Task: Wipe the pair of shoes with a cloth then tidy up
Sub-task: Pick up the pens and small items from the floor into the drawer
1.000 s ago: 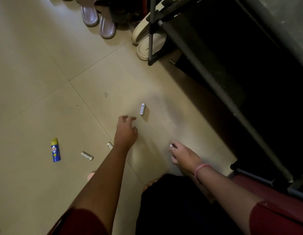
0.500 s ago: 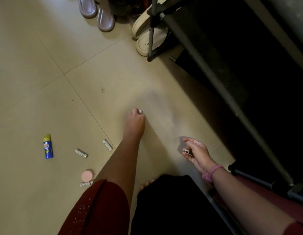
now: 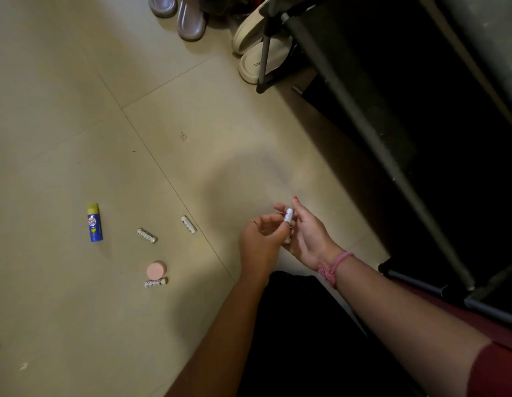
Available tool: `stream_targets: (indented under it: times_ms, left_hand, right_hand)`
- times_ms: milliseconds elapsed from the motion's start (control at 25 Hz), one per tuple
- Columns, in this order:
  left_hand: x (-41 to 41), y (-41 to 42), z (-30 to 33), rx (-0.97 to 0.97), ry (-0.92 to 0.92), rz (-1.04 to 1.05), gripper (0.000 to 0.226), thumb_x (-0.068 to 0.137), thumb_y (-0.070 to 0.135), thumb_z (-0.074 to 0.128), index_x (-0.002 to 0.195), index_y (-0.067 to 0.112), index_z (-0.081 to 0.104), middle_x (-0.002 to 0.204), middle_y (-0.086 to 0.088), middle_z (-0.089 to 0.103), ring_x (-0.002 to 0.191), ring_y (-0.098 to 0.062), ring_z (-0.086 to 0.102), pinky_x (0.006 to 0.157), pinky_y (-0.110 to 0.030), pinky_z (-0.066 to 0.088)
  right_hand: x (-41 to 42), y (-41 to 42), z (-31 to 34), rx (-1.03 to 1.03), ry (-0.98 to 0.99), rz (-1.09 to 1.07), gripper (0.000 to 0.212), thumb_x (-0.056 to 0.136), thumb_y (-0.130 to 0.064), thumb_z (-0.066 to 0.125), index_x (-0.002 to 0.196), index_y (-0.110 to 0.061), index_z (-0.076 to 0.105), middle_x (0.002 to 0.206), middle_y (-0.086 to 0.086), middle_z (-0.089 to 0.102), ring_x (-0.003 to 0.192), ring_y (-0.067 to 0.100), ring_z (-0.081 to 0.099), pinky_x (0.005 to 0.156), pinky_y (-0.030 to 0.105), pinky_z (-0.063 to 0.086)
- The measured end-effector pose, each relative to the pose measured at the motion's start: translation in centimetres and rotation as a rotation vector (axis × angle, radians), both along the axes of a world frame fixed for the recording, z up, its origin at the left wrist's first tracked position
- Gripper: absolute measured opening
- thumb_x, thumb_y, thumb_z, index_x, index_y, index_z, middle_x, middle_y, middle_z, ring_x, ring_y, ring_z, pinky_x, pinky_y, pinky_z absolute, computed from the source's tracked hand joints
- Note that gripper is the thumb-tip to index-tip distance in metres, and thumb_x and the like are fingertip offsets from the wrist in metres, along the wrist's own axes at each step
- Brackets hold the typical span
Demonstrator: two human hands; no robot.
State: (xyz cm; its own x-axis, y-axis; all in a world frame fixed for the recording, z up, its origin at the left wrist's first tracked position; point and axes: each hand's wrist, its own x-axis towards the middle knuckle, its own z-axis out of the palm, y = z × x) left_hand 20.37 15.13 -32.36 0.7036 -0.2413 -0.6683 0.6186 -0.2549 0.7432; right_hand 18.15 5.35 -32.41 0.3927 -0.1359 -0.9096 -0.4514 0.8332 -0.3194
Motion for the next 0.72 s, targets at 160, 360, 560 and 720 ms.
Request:
stream_targets:
  times_ms: [160,360,560,720]
  left_hand:
    - [-0.3,1.3,1.6,0.051,-0.128,-0.083,0.010,0.083,0.016,0.073,0.092,0.014,0.069,0.083,0.007,0.072,0.076,-0.001,0.068,0.072,-0.017,0.053]
    - [5.5,8.6,-4.7,0.547,-0.199,0.135,0.017,0.083,0.017,0.069,0.090,0.007,0.057,0.099,-0.016,0.062,0.098,-0.031,0.058,0.088,-0.037,0.045]
    - [9.2,11.1,-9.3,0.706,-0.062,-0.002,0.041,0.088,0.027,0.065,0.103,-0.011,0.059,0.100,-0.018,0.059,0.101,-0.027,0.055,0.082,-0.030,0.038]
    - [9.3,10.1,-9.3,0.690,-0.050,-0.086,0.036,0.088,0.027,0.056,0.068,-0.003,0.060,0.066,-0.016,0.059,0.080,-0.036,0.062,0.065,-0.031,0.037]
  right_hand:
    - [0.5,0.5,1.4,-0.071,0.027,-0.008,0.027,0.100,-0.034,0.043,0.090,-0.014,0.058,0.084,0.007,0.053,0.069,0.018,0.056,0.060,0.030,0.046]
    - [1.3,0.1,3.1,-0.048,-0.001,0.057,0.029,0.099,-0.033,0.043,0.082,-0.016,0.059,0.066,-0.002,0.051,0.054,0.010,0.049,0.053,0.025,0.041]
    - [0.3,-0.2,2.4,-0.053,0.025,0.065,0.026,0.101,-0.023,0.038,0.097,-0.014,0.062,0.065,-0.003,0.053,0.054,0.009,0.053,0.051,0.022,0.041]
    - [-1.0,-0.8,1.5,-0.057,0.077,0.074,0.025,0.100,-0.021,0.040,0.097,-0.015,0.064,0.069,-0.003,0.056,0.054,0.008,0.056,0.049,0.020,0.042]
